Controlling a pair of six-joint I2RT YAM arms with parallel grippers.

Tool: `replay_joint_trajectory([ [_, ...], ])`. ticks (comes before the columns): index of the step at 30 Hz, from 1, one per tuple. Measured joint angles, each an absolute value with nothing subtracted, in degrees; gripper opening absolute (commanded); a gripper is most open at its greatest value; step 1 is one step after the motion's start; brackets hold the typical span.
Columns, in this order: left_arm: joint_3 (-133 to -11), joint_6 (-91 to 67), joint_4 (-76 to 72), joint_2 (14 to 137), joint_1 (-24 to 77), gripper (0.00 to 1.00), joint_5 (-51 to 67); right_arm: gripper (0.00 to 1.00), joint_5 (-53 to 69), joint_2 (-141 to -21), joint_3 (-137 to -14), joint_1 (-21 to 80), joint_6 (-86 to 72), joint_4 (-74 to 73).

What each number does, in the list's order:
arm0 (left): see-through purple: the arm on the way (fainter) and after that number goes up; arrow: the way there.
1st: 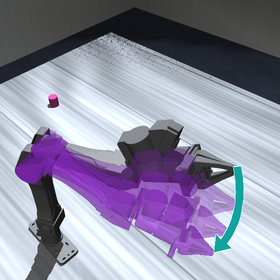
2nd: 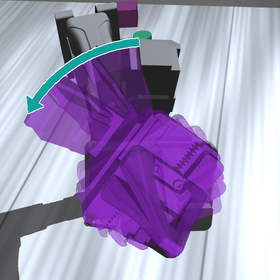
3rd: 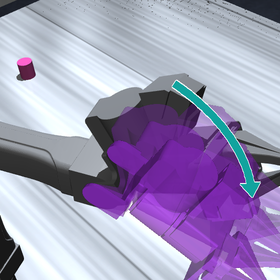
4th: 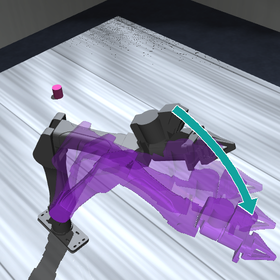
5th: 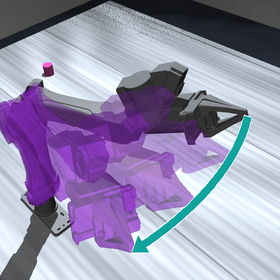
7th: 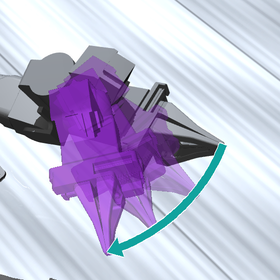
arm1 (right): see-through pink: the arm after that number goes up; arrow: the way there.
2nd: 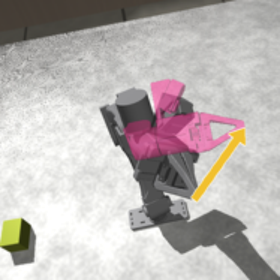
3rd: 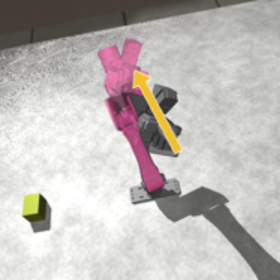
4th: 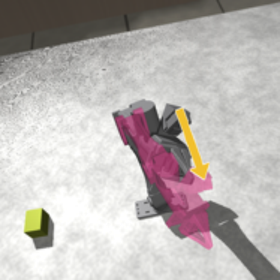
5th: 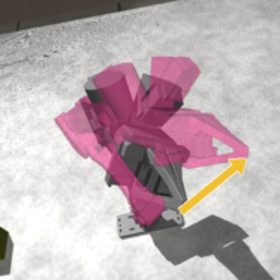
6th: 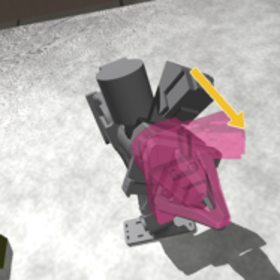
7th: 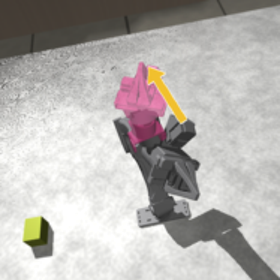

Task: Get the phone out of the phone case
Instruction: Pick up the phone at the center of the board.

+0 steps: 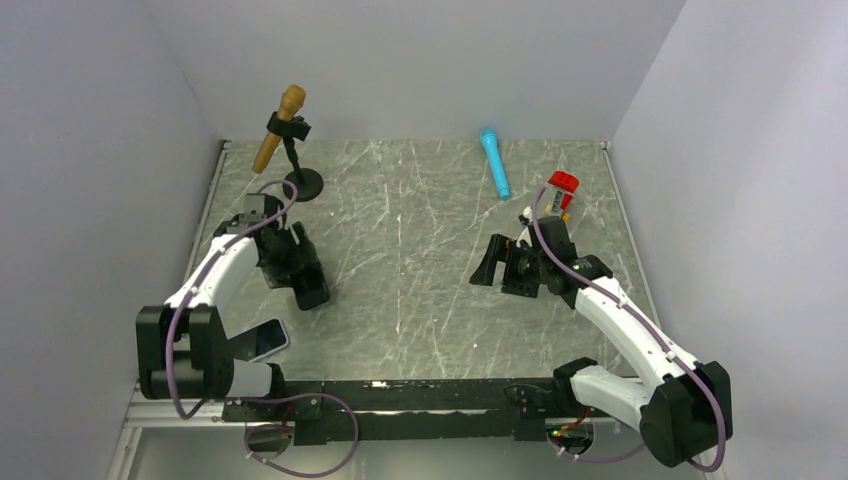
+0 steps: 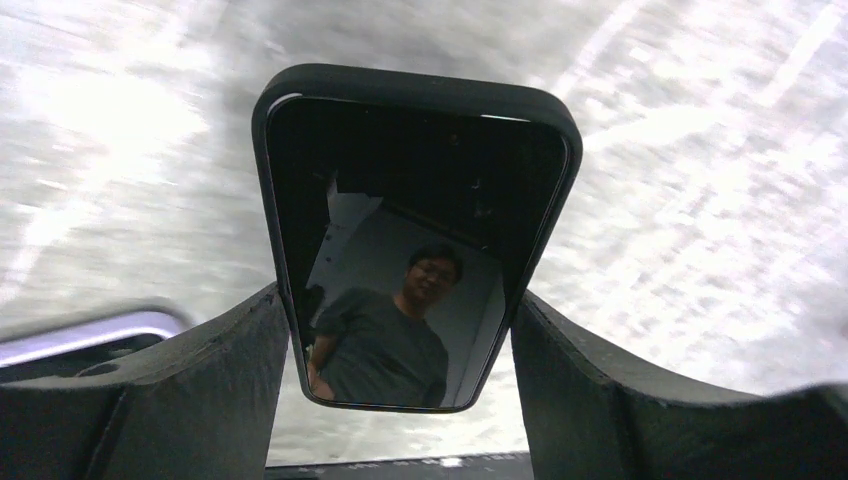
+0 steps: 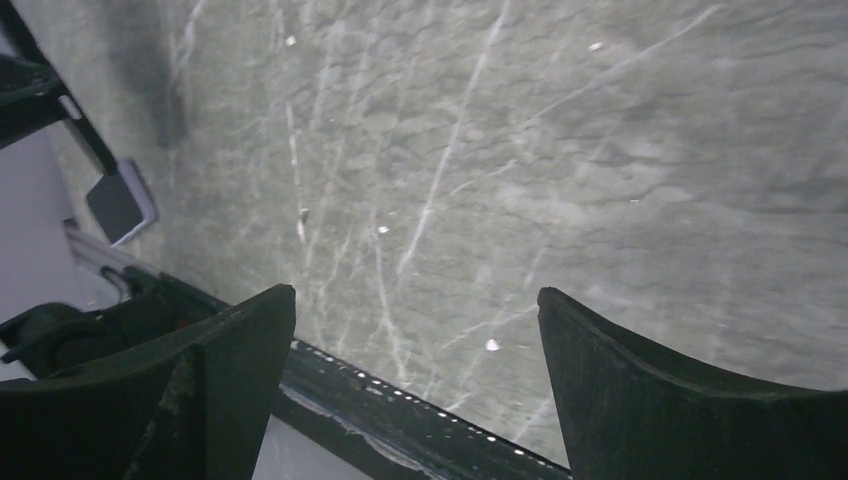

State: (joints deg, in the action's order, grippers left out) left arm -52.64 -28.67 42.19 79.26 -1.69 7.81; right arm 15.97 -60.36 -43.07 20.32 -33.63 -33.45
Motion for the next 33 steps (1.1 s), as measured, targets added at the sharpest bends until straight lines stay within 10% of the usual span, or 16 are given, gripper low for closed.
replay_joint_trajectory([
  [22,-50.24,-67.35,33.82,69.14,27.88,0.00,18.11,0.78,9.45,-75.00,-52.69,53.54,-40.27,-15.73],
  [26,-53.45,-68.42,33.65,71.83,30.26,0.00,18.04,0.59,8.99,-77.41,-54.48,53.56,-39.77,-15.73],
  [31,-56.71,-68.53,32.71,72.69,30.68,0.00,17.50,0.00,9.21,-79.44,-55.55,53.56,-38.30,-15.35],
  [33,-56.69,-68.34,31.81,72.66,30.59,0.28,17.54,0.00,9.80,-79.37,-55.66,53.21,-38.96,-14.94],
])
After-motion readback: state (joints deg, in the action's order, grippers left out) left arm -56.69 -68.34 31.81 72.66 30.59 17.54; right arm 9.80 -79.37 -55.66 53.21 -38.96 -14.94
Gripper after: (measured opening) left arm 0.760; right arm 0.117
